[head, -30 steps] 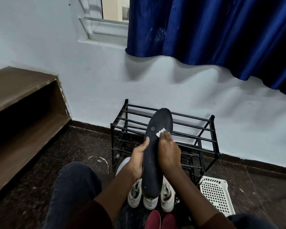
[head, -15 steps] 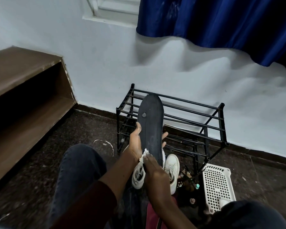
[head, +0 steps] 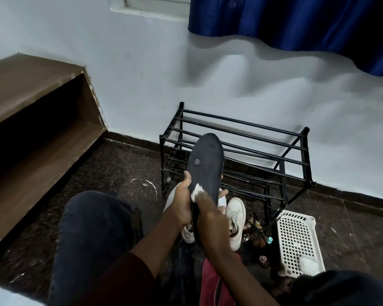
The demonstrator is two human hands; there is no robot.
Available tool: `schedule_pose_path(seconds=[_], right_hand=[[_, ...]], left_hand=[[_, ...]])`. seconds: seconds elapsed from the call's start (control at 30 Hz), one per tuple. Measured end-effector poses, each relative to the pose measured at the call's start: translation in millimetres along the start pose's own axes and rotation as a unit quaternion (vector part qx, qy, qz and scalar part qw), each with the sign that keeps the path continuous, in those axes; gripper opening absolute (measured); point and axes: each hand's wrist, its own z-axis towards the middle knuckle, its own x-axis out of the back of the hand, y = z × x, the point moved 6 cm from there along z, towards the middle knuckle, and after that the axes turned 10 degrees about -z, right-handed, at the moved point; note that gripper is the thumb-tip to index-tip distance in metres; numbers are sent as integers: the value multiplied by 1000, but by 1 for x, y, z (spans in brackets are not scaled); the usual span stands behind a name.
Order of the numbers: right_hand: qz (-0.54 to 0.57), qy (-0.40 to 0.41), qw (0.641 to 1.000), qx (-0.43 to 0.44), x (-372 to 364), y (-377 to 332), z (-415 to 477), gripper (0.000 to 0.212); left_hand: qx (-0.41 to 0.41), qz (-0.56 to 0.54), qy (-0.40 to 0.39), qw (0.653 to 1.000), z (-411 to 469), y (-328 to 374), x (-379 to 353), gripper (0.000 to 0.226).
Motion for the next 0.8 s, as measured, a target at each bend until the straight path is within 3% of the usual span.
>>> schedule_pose_path(seconds=[0.1,0.23,0.5,0.67,0.8], right_hand=[[22,-15,999,35,-17,2,-54,56],[-29,-12,998,51,-21,4,-60,45],[-53,-26,996,-59,-28,21,17,30],[16,5,998,-66,-34,7,-36,21],[50,-66,996,-41,-39,-9,-104,37]], left_hand=[[-15,-19,33,999,-3,6,24,89],[-2,-12,43,999,-9,-8,42,86],[-23,54,64,996,-28,-15,60,71],[-12,2,76,997,-32,-13,68,84],[17,-34,72,997,-35,-14,88,95]])
